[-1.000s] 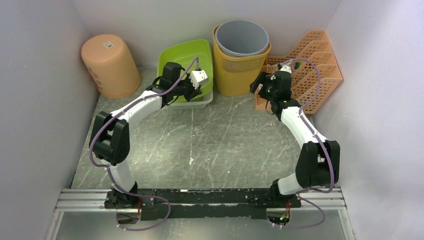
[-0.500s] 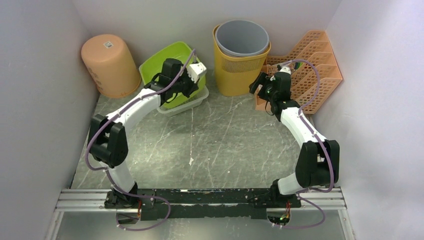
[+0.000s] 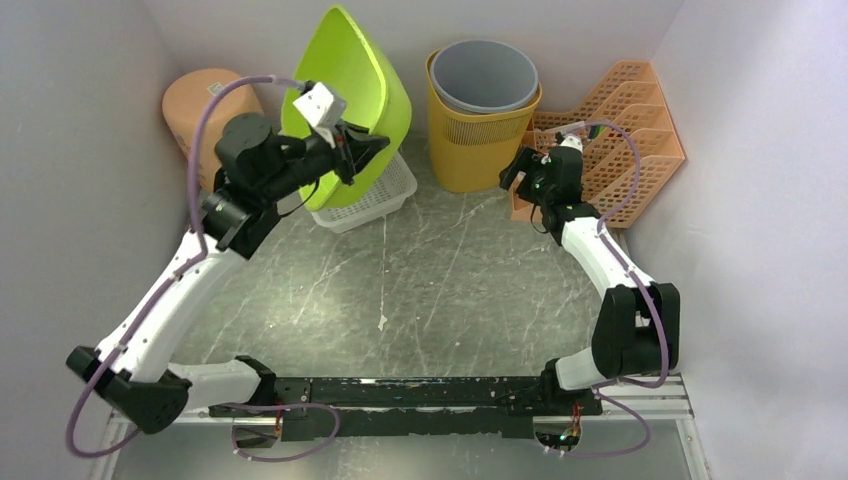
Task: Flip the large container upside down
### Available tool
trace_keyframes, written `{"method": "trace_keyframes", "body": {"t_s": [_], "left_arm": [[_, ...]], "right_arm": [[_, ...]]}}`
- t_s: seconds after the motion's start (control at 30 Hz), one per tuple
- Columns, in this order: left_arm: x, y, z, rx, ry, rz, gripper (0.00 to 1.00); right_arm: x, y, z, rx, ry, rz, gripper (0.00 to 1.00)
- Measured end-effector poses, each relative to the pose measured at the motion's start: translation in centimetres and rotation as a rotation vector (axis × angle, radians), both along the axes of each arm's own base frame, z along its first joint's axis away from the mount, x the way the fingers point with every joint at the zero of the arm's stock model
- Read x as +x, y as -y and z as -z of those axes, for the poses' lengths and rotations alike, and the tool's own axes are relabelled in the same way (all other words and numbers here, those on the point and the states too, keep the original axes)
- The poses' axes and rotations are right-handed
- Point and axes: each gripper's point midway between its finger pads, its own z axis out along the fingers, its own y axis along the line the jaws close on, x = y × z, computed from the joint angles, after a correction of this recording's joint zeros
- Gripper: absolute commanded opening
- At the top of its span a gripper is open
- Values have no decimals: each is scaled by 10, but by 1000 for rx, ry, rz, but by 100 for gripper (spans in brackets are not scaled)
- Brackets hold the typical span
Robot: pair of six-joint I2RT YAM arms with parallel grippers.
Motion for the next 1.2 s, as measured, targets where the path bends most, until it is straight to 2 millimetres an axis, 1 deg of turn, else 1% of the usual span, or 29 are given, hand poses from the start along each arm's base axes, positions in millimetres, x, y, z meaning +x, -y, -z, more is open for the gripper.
{"method": "trace_keyframes", "body": {"t_s": [0.03, 0.07, 0.13, 0.17, 0.3, 0.33, 0.37, 0.47, 0.53, 0.63, 0.7, 0.83, 0.9, 1.0, 1.03, 1.1, 1.2], "left_arm": [[-12, 1, -7, -41, 2, 39, 7], [-25, 5, -9, -84, -7, 90, 7], [-43, 13, -2, -142, -49, 185, 7], [-53, 19, 4, -175, -77, 240, 7], [-76, 44, 46, -268, -291, 423, 7], [-83, 49, 54, -299, -352, 472, 7], [-93, 54, 57, -322, -385, 537, 7], [-124, 65, 46, -414, -435, 699, 7], [-141, 67, 38, -468, -464, 785, 6], [-163, 72, 32, -541, -507, 913, 7], [-167, 73, 37, -585, -536, 957, 7], [-158, 75, 53, -669, -630, 945, 7], [-155, 75, 70, -683, -711, 920, 7], [-161, 75, 102, -655, -829, 887, 7], [-165, 74, 107, -647, -834, 881, 7], [-171, 65, 107, -637, -786, 857, 7], [-171, 50, 107, -630, -717, 774, 7]], "right_arm": [[0, 1, -2, -1, 5, 3, 81], [-1, 1, -5, -2, 11, 7, 81], [-2, 3, -10, -4, 25, 14, 81], [-2, 4, -13, -4, 31, 17, 81], [-5, 5, -22, -5, 48, 23, 80], [-5, 6, -23, -6, 52, 25, 81], [-6, 6, -24, -7, 54, 26, 81], [-8, 8, -28, -12, 57, 35, 81], [-10, 9, -31, -14, 63, 39, 81], [-12, 13, -34, -25, 68, 48, 81], [-14, 18, -36, -38, 66, 65, 81], [-18, 28, -32, -63, 46, 94, 81], [-18, 28, -33, -64, 46, 94, 81], [-19, 26, -35, -65, 52, 87, 81], [-20, 26, -36, -67, 55, 89, 81], [-21, 29, -41, -76, 65, 102, 81], [-22, 32, -52, -84, 88, 115, 81]]}}
